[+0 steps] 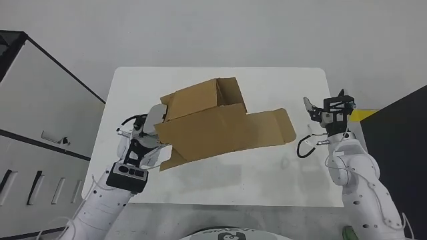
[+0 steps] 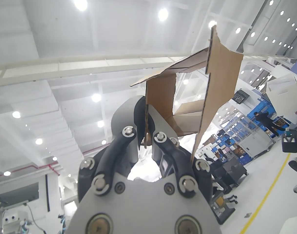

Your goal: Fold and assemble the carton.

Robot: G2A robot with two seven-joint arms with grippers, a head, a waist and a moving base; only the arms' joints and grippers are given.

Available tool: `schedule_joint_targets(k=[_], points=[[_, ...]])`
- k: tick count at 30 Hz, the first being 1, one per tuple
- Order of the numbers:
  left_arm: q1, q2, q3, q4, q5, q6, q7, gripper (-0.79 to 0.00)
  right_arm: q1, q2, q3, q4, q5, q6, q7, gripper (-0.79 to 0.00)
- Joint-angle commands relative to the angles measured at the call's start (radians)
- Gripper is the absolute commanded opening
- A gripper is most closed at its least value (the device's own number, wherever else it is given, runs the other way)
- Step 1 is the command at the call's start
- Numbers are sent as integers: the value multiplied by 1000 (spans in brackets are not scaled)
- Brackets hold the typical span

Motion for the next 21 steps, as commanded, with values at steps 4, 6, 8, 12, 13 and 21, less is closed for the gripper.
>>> schedule_joint_targets(k=[4,6,8,12,13,21], points=[[28,-11,16,-15,-73,10,-73,-785,0,0,0,0,0,0,0,0],[32,-14,15,-17,-82,11,-78,-785,0,0,0,0,0,0,0,0],[33,-15,12,-19,-77,7,-76,-785,0,0,0,0,0,0,0,0],[8,-16,0,-22,-15,-5,-1,-785,0,0,0,0,0,0,0,0],[-1,-15,-2,-19,9,-10,24,-785,0,0,0,0,0,0,0,0],[-63,-17,-4,-3,132,-11,187,-785,0,0,0,0,0,0,0,0]])
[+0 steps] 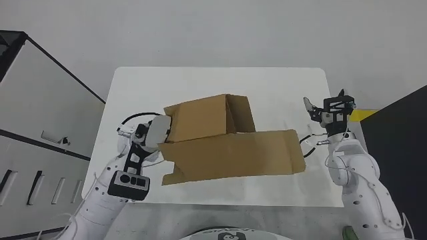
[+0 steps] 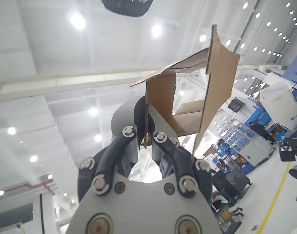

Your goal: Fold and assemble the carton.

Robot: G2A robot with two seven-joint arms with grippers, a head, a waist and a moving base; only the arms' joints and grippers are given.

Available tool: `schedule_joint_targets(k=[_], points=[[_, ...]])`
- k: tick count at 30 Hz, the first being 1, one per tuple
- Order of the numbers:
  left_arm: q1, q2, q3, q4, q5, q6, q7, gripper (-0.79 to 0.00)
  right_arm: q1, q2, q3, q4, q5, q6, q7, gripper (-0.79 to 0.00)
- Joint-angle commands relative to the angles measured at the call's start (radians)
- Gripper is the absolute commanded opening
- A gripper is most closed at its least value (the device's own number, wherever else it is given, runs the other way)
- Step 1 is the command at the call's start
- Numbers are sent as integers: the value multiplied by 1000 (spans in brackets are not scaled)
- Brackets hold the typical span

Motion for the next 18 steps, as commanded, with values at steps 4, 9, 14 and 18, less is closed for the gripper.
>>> schedule_joint_targets(k=[4,9,14,18], points=[[-29,0,12,-12,74,-3,50,-785,0,0,0,0,0,0,0,0],[-33,4,28,-27,85,0,50,-785,0,0,0,0,0,0,0,0],[-10,3,23,17,26,-7,34,-785,0,0,0,0,0,0,0,0],[2,3,16,24,34,-21,-7,-785,0,0,0,0,0,0,0,0]])
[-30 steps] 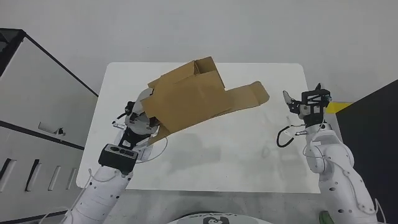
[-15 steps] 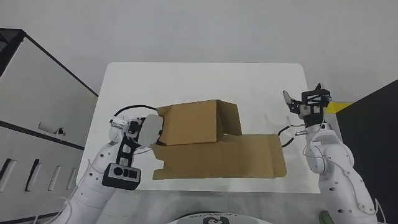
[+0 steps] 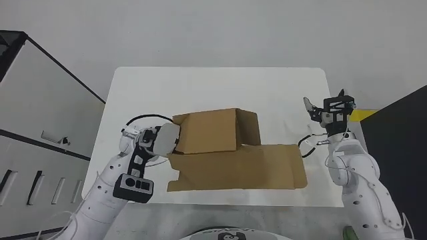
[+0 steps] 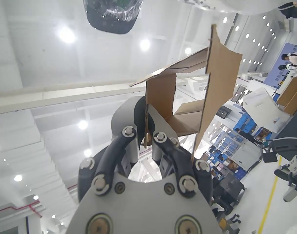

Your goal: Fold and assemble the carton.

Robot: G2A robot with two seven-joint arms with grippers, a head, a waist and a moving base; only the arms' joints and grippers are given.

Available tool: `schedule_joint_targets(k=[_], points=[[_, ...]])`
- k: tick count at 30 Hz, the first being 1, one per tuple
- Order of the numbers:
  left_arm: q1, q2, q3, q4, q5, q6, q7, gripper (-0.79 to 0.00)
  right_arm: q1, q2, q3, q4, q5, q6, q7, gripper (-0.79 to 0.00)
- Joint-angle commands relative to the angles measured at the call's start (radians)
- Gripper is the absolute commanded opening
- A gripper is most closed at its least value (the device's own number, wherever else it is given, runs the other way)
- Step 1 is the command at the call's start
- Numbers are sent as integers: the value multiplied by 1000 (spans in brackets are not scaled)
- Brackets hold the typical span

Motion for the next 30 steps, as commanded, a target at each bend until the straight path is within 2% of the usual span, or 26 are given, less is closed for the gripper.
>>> schedule_joint_targets(k=[1,13,16,30], points=[[9,-1,-2,-2,-8,-3,-21,-785,0,0,0,0,0,0,0,0],[14,-2,-3,-10,-1,-1,-29,-785,0,0,0,0,0,0,0,0],[9,-5,4,-36,4,0,-66,-785,0,0,0,0,0,0,0,0],[-177,-40,118,105,172,135,-22,-785,0,0,0,0,0,0,0,0]])
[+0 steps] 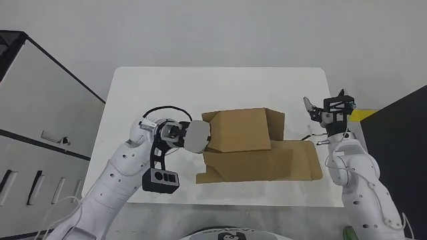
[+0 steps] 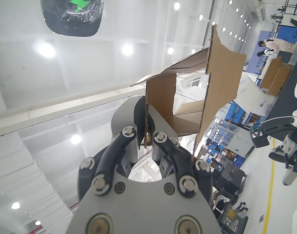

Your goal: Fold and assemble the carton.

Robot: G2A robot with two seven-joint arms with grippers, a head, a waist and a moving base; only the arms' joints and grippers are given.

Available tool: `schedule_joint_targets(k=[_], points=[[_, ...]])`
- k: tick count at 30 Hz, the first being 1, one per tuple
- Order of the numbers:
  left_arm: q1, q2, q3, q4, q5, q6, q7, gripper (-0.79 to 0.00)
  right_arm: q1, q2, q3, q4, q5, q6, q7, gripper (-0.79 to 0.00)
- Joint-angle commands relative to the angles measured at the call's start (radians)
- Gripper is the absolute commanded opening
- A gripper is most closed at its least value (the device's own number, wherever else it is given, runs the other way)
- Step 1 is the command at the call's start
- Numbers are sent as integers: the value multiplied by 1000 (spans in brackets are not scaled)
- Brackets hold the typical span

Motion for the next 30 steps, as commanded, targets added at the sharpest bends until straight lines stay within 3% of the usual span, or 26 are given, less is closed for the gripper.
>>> schedule_joint_targets(k=[1,8,19,30], points=[[-28,-6,14,25,18,25,-1,-785,0,0,0,0,0,0,0,0],[-101,-22,38,86,100,97,-34,-785,0,0,0,0,0,0,0,0],[-106,-24,38,88,107,104,-46,-785,0,0,0,0,0,0,0,0],[-183,-3,-31,129,353,83,-20,-785,0,0,0,0,0,0,0,0]])
